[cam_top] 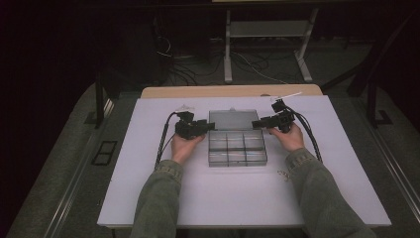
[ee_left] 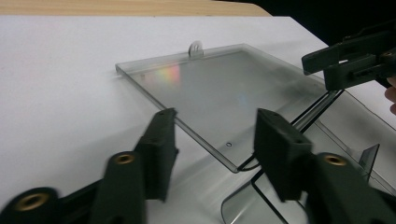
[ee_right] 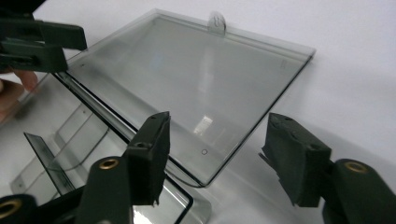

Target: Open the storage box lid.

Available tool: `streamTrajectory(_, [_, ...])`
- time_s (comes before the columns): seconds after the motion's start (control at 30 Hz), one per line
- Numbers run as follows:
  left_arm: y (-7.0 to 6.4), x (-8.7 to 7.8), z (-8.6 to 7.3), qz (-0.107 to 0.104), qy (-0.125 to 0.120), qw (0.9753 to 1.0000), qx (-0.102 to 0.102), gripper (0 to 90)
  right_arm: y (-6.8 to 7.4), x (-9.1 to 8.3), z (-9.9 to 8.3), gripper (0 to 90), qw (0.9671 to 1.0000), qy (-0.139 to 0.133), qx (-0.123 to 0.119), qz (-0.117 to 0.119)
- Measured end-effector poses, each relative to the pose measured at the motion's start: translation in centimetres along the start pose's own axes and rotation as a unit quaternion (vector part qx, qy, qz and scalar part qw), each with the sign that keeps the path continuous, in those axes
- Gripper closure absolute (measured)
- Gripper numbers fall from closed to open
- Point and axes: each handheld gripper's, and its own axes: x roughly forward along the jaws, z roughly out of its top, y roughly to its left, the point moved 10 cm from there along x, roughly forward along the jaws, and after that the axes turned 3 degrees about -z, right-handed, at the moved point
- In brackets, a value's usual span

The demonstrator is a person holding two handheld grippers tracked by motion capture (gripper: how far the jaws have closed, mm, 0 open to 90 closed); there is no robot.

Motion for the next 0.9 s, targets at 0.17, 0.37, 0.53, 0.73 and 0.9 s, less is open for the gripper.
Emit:
streamTrajectory(0.17, [-0.1,-0.8,0.1,-0.001,0.007,1.0000,-0.002,26.9,0.3,-0.9,-0.1,25.1,0.9997,0.005,-0.019,-0.011])
streamTrajectory(0.37, [-0.3,-2.5,0.5,-0.002,-0.003,0.9999,-0.011,12.7,1.0,-2.7,-0.1,11.0,0.9993,-0.001,-0.037,-0.010])
streamTrajectory(0.53, [-0.5,-4.2,0.9,-0.001,-0.010,0.9998,-0.019,0.0,1.9,-4.1,-0.3,0.4,0.9986,-0.003,-0.051,-0.011])
streamTrajectory(0.73, [-1.0,-6.4,1.2,0.000,-0.028,0.9995,-0.012,0.0,3.2,-5.7,-0.9,0.4,0.9978,-0.002,-0.067,0.001])
streamTrajectory(0.9, [-1.8,-7.9,0.4,-0.007,-0.030,0.9995,-0.002,0.0,4.6,-7.0,-1.8,0.4,0.9964,-0.010,-0.083,0.011])
